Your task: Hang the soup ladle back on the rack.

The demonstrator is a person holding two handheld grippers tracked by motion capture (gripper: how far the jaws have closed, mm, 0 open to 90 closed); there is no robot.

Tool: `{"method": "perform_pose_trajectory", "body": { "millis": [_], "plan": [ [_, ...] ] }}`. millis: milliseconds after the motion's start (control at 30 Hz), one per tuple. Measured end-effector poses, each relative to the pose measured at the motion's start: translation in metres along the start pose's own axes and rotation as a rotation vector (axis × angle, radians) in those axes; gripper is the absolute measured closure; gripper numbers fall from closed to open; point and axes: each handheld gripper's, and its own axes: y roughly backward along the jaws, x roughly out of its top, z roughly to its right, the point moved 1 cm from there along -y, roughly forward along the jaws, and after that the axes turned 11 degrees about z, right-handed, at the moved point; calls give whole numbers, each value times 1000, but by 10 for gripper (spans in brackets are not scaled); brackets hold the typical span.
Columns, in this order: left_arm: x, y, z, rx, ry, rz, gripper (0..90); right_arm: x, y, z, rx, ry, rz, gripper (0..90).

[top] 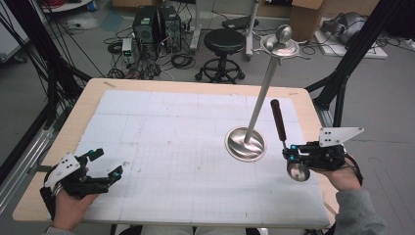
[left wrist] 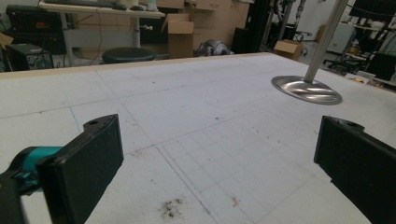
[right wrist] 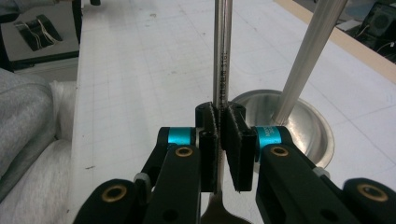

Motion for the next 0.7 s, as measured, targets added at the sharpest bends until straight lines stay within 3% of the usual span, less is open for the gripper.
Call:
{"method": "perform_pose_trajectory", "body": {
  "millis": [700],
  "plan": [
    [0,2,1,2,-4,3,18,16,2,4,-13,13,20,843]
  ]
}}
